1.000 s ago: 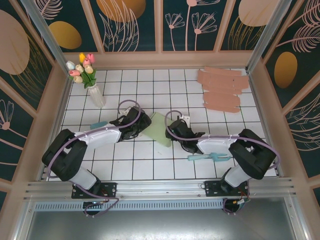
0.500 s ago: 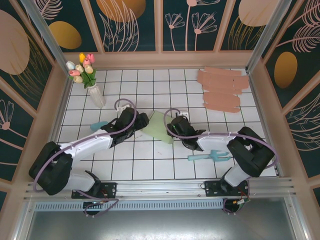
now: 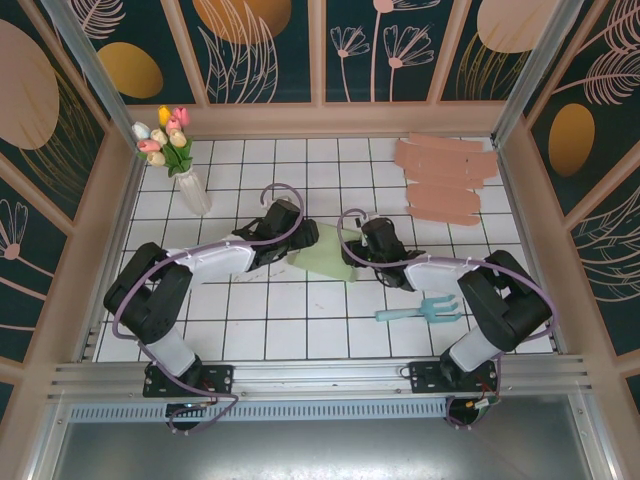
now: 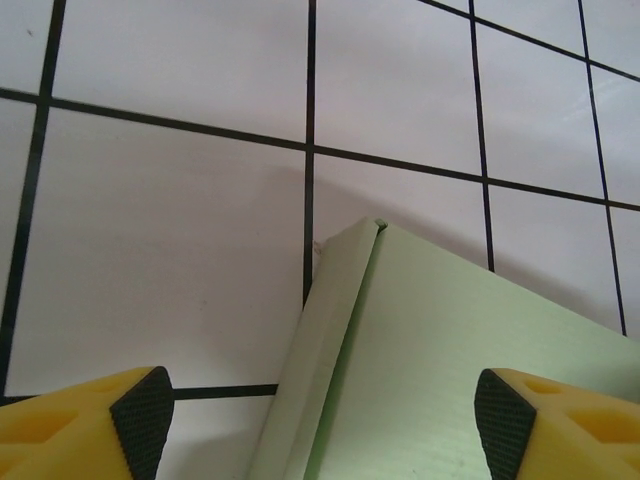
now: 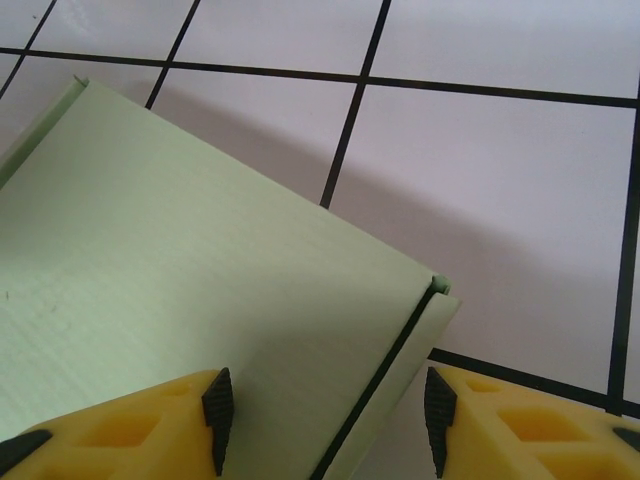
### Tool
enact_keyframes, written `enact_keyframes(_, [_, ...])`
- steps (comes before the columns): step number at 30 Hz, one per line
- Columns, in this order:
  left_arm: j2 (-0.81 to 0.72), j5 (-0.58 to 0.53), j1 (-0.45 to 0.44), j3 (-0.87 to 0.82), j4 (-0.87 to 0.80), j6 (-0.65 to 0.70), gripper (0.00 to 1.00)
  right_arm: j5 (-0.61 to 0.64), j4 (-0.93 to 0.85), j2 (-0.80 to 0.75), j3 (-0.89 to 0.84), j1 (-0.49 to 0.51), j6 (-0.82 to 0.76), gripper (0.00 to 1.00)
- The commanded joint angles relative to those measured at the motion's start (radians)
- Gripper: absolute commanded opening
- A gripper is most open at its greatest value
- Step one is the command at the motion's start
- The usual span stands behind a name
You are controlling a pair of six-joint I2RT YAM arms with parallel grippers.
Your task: Fold the paper box
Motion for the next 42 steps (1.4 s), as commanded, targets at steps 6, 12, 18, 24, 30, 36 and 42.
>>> enact_keyframes(6, [0.022, 0.058, -0.007, -0.006, -0.042, -0.149, 0.92, -0.039, 0.025, 0.005, -0.021, -0.006, -0.027, 0.55])
enact_keyframes(12, [0.081, 0.049, -0.017, 0.036, -0.132, -0.083, 0.93, -0.038, 0.018, -0.001, -0.028, -0.006, -0.031, 0.55])
enact_keyframes(18, [0.121, 0.052, -0.038, 0.081, -0.163, -0.081, 0.93, -0.038, 0.02, 0.0, -0.031, -0.007, -0.033, 0.55])
enact_keyframes(24, [0.107, 0.058, -0.058, 0.075, -0.149, -0.124, 0.92, -0.039, 0.02, 0.011, -0.028, -0.007, -0.03, 0.55])
enact_keyframes(30, [0.127, -0.063, -0.067, 0.168, -0.316, -0.163, 0.93, -0.038, 0.017, 0.009, -0.028, -0.006, -0.029, 0.54])
enact_keyframes(36, [0.118, -0.06, -0.07, 0.191, -0.365, -0.2, 0.93, -0.038, 0.02, 0.017, -0.028, -0.006, -0.028, 0.54])
enact_keyframes(42, [0.073, -0.019, -0.069, 0.165, -0.335, -0.242, 0.93, -0.038, 0.02, 0.013, -0.029, -0.006, -0.028, 0.54])
